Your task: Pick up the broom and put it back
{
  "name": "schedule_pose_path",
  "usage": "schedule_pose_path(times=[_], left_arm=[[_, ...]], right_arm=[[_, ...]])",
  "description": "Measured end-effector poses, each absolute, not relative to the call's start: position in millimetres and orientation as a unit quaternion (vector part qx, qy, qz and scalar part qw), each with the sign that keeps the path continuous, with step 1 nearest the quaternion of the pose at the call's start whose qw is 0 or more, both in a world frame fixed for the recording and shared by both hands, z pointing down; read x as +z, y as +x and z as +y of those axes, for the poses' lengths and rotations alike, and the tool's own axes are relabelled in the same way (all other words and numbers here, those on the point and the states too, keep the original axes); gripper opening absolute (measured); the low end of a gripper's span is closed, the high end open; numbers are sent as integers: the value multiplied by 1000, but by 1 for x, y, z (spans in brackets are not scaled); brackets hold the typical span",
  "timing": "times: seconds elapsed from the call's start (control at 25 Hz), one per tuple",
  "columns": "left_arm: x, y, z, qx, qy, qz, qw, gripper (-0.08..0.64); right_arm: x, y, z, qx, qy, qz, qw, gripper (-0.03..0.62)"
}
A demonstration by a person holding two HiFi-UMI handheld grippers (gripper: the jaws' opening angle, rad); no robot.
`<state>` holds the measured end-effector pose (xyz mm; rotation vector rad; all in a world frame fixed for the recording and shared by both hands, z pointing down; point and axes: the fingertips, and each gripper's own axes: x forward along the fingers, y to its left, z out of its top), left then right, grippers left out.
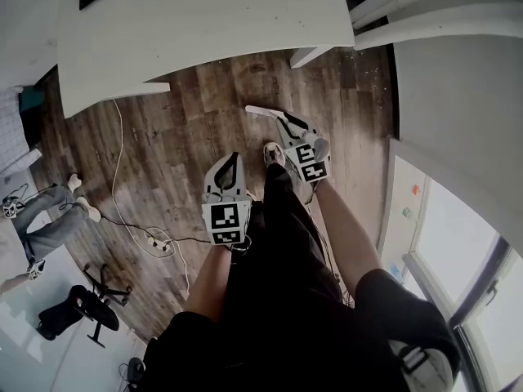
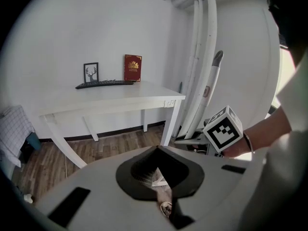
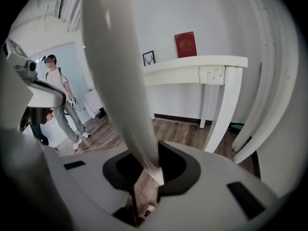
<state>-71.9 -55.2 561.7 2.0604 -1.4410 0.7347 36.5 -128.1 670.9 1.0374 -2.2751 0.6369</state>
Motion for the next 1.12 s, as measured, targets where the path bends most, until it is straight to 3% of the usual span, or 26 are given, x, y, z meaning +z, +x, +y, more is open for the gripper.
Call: schedule_pose_path(times=[0.8, 1.12], left_arm=[[587, -71, -103, 267, 767, -527, 250, 0], [618, -68, -123, 273, 759, -519, 282, 0]], right_arm=[[702, 12, -234, 234, 411, -849, 238, 83], [704, 9, -251, 226, 428, -842, 237, 83]])
